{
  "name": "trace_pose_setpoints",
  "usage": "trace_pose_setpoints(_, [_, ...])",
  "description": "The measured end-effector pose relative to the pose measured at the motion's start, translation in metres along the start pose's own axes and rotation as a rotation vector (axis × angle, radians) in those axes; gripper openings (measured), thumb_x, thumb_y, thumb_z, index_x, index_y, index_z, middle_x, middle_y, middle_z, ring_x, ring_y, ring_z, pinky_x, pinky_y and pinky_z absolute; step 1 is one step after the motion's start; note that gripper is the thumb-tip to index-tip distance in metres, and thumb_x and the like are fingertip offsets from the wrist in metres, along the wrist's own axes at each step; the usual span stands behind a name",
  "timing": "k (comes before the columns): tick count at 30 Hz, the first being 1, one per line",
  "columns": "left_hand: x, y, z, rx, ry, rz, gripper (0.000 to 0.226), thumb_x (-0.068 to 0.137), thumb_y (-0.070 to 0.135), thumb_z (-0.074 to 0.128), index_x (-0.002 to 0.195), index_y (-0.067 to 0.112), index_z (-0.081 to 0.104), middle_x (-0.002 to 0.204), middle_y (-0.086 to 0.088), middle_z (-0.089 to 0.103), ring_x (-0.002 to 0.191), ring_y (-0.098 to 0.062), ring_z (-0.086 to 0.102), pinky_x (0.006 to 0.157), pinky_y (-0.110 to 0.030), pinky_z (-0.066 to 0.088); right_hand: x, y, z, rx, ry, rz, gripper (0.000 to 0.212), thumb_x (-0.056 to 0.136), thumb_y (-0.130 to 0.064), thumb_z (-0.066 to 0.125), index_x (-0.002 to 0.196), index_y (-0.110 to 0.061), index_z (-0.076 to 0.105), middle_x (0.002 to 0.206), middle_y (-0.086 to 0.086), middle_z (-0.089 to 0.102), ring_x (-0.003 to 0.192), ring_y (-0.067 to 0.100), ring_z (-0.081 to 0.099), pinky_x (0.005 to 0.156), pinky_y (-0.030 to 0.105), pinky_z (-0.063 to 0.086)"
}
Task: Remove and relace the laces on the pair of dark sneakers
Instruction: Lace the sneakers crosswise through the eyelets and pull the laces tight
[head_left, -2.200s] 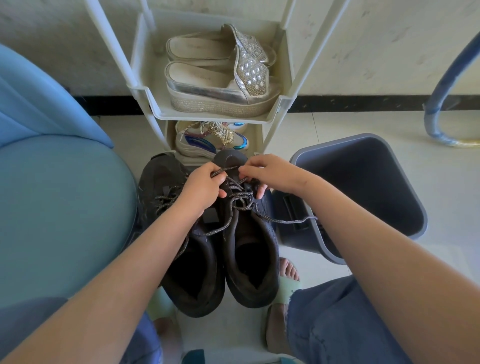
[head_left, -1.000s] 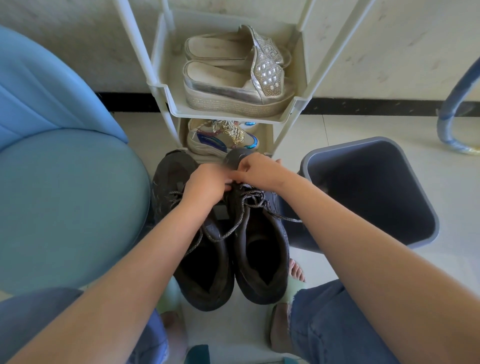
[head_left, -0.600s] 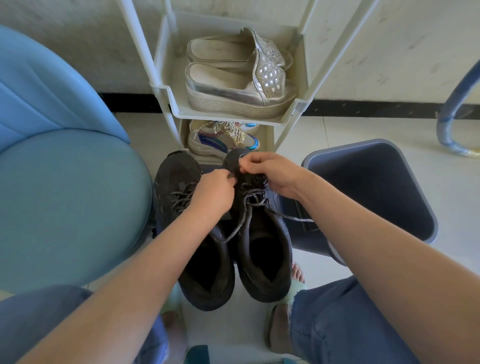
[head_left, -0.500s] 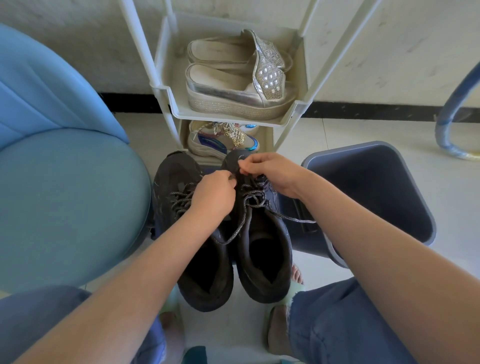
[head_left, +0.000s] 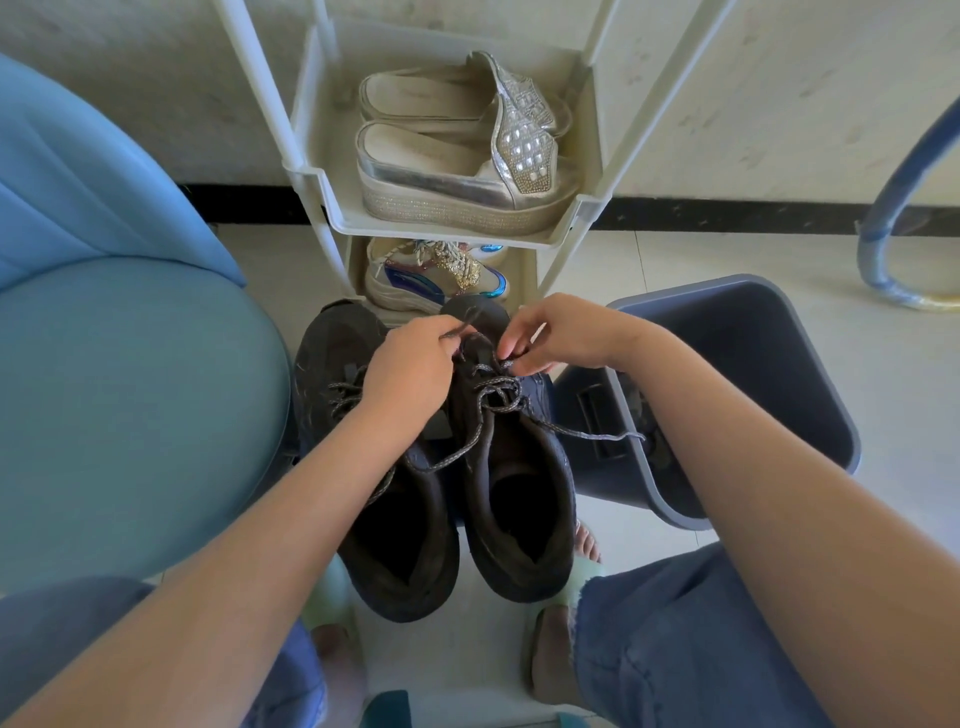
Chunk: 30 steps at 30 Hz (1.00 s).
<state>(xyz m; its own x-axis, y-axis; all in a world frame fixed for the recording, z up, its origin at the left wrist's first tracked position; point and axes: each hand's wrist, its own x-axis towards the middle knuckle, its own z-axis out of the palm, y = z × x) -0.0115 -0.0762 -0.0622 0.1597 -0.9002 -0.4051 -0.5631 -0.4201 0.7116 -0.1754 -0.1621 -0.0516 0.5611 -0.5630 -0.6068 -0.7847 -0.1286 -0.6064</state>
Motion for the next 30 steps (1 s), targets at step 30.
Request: trace_pose_setpoints(30, [0.0035,-0.0038,0.0082,0.279,0.049,0.092,0.021,0.097,0.016,0.048,0.092,0.013,0.068,0.084,-0.009,0.069,0.082,-0.027,0.066,0.073,-0.045,0.055,0.0042,0.0023,0.006,-0.024,0.068,-0.023,0.014,0.089,-0.017,0.065,0.101,-0.011,0.065,0.088,-0.003,0.064,0.07,0.003,0.06,0.068,0.011,0.043])
